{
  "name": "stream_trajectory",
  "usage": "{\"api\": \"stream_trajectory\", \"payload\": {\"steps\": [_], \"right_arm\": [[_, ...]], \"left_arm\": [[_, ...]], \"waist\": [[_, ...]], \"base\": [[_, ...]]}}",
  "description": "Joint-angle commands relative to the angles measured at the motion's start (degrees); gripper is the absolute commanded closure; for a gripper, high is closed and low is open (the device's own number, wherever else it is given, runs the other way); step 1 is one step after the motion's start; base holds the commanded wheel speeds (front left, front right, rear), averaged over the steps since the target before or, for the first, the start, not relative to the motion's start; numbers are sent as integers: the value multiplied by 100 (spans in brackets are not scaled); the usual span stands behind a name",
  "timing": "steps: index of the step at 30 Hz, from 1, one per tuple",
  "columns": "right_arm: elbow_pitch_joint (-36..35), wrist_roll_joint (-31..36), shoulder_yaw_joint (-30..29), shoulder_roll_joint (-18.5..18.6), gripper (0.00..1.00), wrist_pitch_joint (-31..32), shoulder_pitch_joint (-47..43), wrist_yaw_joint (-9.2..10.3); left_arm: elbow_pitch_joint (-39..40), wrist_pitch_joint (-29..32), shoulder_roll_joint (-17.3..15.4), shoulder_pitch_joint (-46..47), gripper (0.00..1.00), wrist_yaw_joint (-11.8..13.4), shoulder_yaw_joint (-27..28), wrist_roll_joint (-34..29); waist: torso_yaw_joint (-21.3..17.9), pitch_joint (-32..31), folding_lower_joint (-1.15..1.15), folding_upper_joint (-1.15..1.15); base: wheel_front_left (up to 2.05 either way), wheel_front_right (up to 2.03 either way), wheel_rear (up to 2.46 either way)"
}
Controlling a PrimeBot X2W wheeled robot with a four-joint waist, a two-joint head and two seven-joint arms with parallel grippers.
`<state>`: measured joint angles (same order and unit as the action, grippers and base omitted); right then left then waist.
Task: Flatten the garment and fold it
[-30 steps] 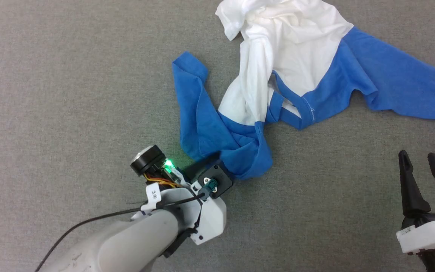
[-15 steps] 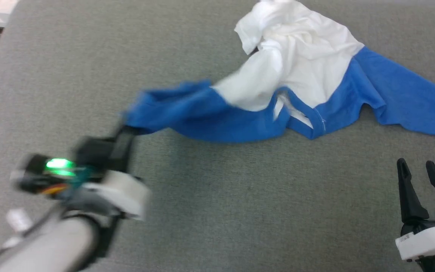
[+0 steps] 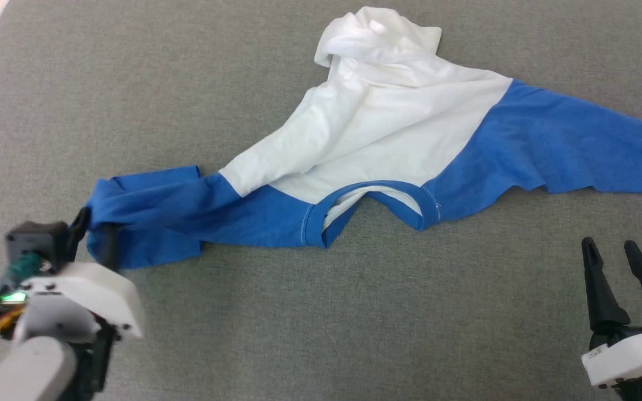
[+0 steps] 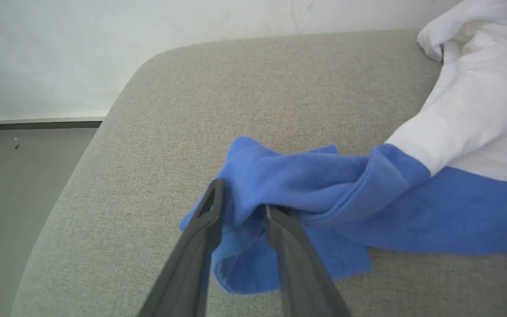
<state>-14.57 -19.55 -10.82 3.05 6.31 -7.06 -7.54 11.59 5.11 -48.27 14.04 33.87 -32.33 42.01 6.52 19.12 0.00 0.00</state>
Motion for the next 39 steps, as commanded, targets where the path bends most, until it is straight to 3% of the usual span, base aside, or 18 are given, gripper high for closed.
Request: {"api": "stream_trajectory", "payload": {"steps": [1,5,8,14,18,22,27,30,35,39], "right_arm": [[-33,63,3,-16,0,22,11,5],[-36,75,-20,-17,0,35,-36,5],[-13,53,-10,-17,0,14,-69,5],[112,-46,51,-17,0,-72,-151,5],[199,-107,82,-17,0,-144,-212,5],[259,-124,59,-17,0,-212,-270,5],[191,-54,-67,-17,0,-193,-205,5],[39,41,-115,34,0,-59,-41,5],[-303,125,-107,808,0,541,739,5],[-32,-184,-184,1496,0,1395,1515,5]], "left_arm": [[-78,-190,205,-10,0,-43,4,15],[-49,-676,534,89,0,-89,49,-58],[296,-1177,789,130,0,34,167,-193],[1254,-1945,1342,-120,0,511,268,-920],[1455,-2005,1637,-567,0,933,143,-1835],[1244,-2009,2008,-1061,0,1157,-32,-2469],[1012,-2010,2484,-1219,0,901,-70,-2673],[943,-2010,2596,-1170,0,763,-20,-2755],[850,-2010,2835,-1023,0,475,110,-2967],[783,-2011,3027,-914,0,293,153,-3127]], "waist": [[-16,-26,0,0],[12,-132,0,0],[32,-243,0,0],[16,-459,0,0],[-15,-544,0,0],[9,-591,0,0],[106,-582,0,0],[117,-518,0,0],[52,-233,0,0],[15,39,0,0]], "base": [[0,0,0],[0,0,0],[0,0,0],[0,0,0],[0,0,0],[0,0,0],[0,0,0],[0,0,0],[0,0,0],[0,0,0]]}}
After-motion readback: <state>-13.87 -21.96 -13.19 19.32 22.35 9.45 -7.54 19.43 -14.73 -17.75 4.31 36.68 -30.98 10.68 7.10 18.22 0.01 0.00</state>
